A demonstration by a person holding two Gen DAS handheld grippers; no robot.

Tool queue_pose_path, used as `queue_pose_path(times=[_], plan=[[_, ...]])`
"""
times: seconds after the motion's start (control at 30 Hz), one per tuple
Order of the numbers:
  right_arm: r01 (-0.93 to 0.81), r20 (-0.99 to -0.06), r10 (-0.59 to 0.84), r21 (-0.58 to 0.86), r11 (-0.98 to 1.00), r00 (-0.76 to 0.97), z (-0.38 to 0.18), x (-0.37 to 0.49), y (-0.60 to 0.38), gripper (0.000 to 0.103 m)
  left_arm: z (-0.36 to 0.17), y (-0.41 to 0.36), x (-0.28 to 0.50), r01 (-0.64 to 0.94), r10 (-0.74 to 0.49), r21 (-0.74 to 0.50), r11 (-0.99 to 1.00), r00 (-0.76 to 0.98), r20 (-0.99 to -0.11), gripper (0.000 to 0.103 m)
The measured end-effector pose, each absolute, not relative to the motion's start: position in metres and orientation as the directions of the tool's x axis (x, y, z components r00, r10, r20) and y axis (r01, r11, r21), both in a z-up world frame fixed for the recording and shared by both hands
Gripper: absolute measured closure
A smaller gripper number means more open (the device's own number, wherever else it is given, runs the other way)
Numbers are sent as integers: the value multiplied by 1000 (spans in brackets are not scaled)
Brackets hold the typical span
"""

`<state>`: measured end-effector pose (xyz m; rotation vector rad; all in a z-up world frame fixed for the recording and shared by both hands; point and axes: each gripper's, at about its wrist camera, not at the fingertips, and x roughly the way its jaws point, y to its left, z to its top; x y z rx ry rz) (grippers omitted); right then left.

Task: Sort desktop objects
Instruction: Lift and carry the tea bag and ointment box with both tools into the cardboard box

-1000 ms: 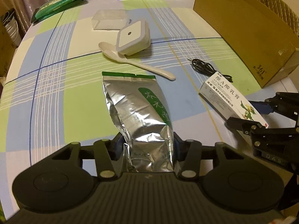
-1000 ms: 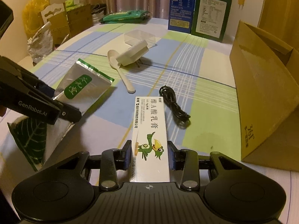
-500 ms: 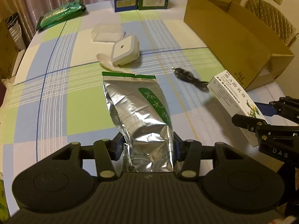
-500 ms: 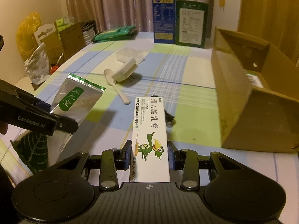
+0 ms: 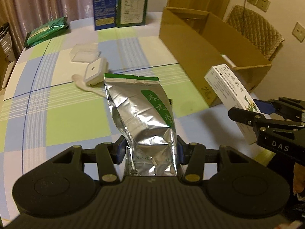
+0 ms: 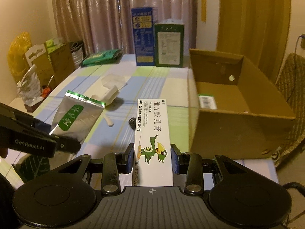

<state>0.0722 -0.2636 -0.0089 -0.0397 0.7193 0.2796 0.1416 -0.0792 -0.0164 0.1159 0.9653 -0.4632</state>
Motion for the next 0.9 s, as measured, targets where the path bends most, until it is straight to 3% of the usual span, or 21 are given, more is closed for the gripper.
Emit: queue_pose_path(times=[0.9], plan=[[-164, -588, 171, 66, 984, 791, 34, 65, -329, 68, 25, -156, 139, 529, -415, -119, 840, 486, -769, 58]])
